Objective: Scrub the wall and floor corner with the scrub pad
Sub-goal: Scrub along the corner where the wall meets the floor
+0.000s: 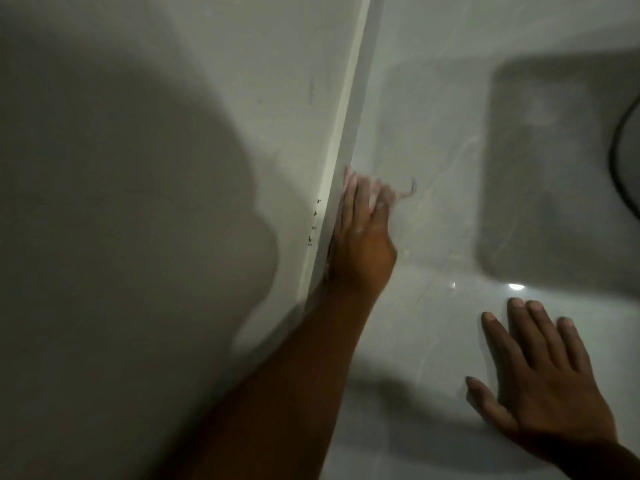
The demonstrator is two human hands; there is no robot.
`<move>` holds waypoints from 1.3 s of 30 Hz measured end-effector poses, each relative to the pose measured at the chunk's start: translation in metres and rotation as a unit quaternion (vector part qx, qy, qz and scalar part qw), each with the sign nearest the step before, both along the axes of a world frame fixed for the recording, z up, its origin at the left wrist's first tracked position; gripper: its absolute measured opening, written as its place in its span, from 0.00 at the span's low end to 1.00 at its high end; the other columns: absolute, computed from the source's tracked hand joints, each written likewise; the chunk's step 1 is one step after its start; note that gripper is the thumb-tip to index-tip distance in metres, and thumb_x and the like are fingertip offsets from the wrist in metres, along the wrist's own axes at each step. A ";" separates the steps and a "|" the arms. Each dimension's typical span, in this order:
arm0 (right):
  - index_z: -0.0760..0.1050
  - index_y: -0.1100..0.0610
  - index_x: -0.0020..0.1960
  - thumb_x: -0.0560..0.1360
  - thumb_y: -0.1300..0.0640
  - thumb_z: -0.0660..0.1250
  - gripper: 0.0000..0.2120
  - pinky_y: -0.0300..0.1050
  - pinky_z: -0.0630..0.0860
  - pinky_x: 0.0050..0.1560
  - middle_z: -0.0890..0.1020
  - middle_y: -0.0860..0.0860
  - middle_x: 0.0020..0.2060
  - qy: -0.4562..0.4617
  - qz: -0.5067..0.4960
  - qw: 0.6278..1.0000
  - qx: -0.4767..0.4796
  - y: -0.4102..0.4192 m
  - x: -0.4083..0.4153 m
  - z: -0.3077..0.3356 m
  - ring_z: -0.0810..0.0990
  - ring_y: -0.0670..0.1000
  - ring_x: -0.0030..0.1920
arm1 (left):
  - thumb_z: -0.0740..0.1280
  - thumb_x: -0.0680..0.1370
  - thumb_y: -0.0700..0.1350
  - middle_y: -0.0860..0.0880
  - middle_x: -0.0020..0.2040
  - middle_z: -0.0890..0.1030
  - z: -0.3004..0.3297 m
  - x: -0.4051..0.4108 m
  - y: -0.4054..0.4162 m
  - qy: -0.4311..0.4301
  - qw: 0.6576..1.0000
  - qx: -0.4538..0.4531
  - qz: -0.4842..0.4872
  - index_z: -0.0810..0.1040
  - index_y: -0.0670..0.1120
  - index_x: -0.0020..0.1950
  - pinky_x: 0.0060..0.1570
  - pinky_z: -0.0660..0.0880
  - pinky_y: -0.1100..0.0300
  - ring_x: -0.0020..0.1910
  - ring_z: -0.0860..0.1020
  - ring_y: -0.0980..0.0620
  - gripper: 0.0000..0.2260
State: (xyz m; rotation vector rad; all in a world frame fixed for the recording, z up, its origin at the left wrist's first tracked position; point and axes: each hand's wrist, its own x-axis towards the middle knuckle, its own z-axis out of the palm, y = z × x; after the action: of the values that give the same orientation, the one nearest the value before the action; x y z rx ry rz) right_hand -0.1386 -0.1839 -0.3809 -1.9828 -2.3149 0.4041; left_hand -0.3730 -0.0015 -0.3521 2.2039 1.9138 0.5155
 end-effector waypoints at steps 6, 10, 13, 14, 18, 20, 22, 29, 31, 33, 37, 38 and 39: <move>0.65 0.57 0.82 0.77 0.27 0.50 0.45 0.67 0.50 0.83 0.60 0.62 0.83 -0.006 0.008 1.000 0.005 0.000 0.001 -0.002 0.55 0.62 0.85 | 0.67 0.77 0.28 0.41 0.78 0.70 -0.006 -0.030 -0.115 0.049 0.999 -0.005 0.003 0.76 0.47 0.73 0.74 0.72 0.42 0.81 0.63 0.40 0.26; 0.66 0.57 0.81 0.76 0.30 0.56 0.43 0.64 0.48 0.84 0.62 0.63 0.82 0.003 0.010 0.999 0.033 -0.001 0.002 -0.003 0.58 0.64 0.84 | 0.64 0.77 0.29 0.40 0.77 0.71 -0.007 -0.021 -0.066 0.054 0.998 -0.006 -0.012 0.75 0.47 0.73 0.75 0.70 0.41 0.81 0.61 0.37 0.26; 0.64 0.56 0.81 0.76 0.29 0.53 0.43 0.63 0.47 0.84 0.61 0.63 0.83 -0.001 0.012 0.999 0.029 -0.002 0.004 -0.006 0.56 0.62 0.85 | 0.58 0.80 0.31 0.37 0.76 0.72 -0.008 -0.006 -0.004 0.019 0.999 0.010 -0.026 0.75 0.44 0.73 0.76 0.69 0.40 0.80 0.61 0.33 0.22; 0.63 0.56 0.82 0.76 0.28 0.52 0.44 0.63 0.47 0.84 0.60 0.62 0.83 0.001 0.010 1.000 0.020 -0.002 0.004 -0.004 0.54 0.61 0.85 | 0.57 0.80 0.31 0.37 0.76 0.72 -0.009 0.000 0.018 0.013 0.999 0.016 -0.025 0.75 0.44 0.73 0.77 0.68 0.41 0.80 0.61 0.33 0.22; 0.60 0.55 0.83 0.75 0.28 0.55 0.45 0.61 0.43 0.84 0.59 0.63 0.84 -0.007 0.017 1.000 -0.001 0.000 0.004 -0.005 0.51 0.61 0.86 | 0.59 0.78 0.31 0.40 0.77 0.70 -0.012 0.014 0.076 0.006 1.000 0.017 -0.010 0.75 0.46 0.73 0.80 0.64 0.45 0.82 0.59 0.37 0.25; 0.61 0.55 0.83 0.73 0.30 0.58 0.46 0.61 0.44 0.84 0.60 0.63 0.83 0.002 0.008 1.000 0.015 -0.001 0.005 -0.007 0.54 0.63 0.85 | 0.60 0.77 0.30 0.39 0.76 0.72 -0.011 0.010 0.067 0.005 1.000 0.030 0.003 0.77 0.45 0.71 0.79 0.66 0.46 0.80 0.62 0.37 0.24; 0.63 0.56 0.82 0.72 0.30 0.60 0.46 0.62 0.45 0.84 0.61 0.64 0.83 0.010 0.004 0.999 0.031 0.000 0.004 -0.007 0.56 0.63 0.84 | 0.62 0.76 0.29 0.36 0.72 0.76 -0.007 -0.001 0.029 -0.012 0.998 0.061 0.002 0.80 0.42 0.67 0.77 0.69 0.43 0.77 0.68 0.34 0.21; 0.60 0.55 0.83 0.74 0.28 0.56 0.46 0.59 0.40 0.83 0.58 0.63 0.83 0.005 0.012 1.000 0.011 0.002 0.006 -0.006 0.54 0.63 0.84 | 0.59 0.83 0.31 0.40 0.78 0.68 -0.010 -0.075 -0.238 0.031 0.998 -0.002 -0.059 0.70 0.45 0.77 0.76 0.67 0.39 0.81 0.62 0.37 0.23; 0.58 0.54 0.83 0.75 0.28 0.54 0.45 0.55 0.36 0.83 0.57 0.62 0.84 0.008 0.019 1.000 0.002 0.003 0.007 -0.004 0.52 0.62 0.85 | 0.54 0.83 0.29 0.46 0.82 0.63 -0.007 -0.093 -0.323 0.058 0.994 -0.067 -0.064 0.62 0.49 0.81 0.76 0.67 0.37 0.81 0.61 0.37 0.28; 0.56 0.54 0.84 0.75 0.28 0.55 0.45 0.55 0.35 0.83 0.56 0.63 0.84 0.011 0.024 1.000 0.004 -0.003 0.006 -0.003 0.51 0.62 0.85 | 0.48 0.81 0.29 0.46 0.82 0.63 -0.002 -0.106 -0.374 0.072 0.991 -0.098 -0.061 0.63 0.49 0.80 0.77 0.66 0.39 0.81 0.59 0.37 0.30; 0.54 0.56 0.84 0.77 0.30 0.53 0.44 0.66 0.42 0.82 0.54 0.65 0.84 0.020 0.040 0.998 -0.050 -0.001 0.002 0.012 0.50 0.67 0.85 | 0.56 0.73 0.21 0.38 0.78 0.68 0.014 -0.103 -0.370 0.029 0.989 -0.137 -0.038 0.73 0.45 0.75 0.80 0.62 0.38 0.80 0.62 0.34 0.34; 0.54 0.58 0.84 0.78 0.30 0.51 0.44 0.67 0.44 0.82 0.55 0.65 0.84 0.012 0.039 0.996 -0.079 -0.003 0.000 0.023 0.51 0.68 0.84 | 0.59 0.72 0.20 0.37 0.77 0.69 0.025 -0.097 -0.363 0.008 0.989 -0.147 -0.027 0.76 0.43 0.72 0.79 0.63 0.36 0.79 0.63 0.33 0.32; 0.55 0.60 0.84 0.79 0.31 0.49 0.44 0.68 0.45 0.82 0.55 0.66 0.84 0.008 0.037 0.994 -0.103 -0.006 -0.002 0.037 0.52 0.69 0.84 | 0.62 0.72 0.20 0.35 0.74 0.72 0.035 -0.088 -0.354 -0.012 0.987 -0.161 -0.007 0.79 0.41 0.69 0.76 0.66 0.33 0.77 0.65 0.31 0.29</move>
State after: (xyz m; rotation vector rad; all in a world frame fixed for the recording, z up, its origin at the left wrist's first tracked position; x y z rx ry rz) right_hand -0.1401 -0.1901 -0.3442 -1.9720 -2.4314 0.6896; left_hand -0.4608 -0.3554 -0.3174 1.9939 1.8185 0.2102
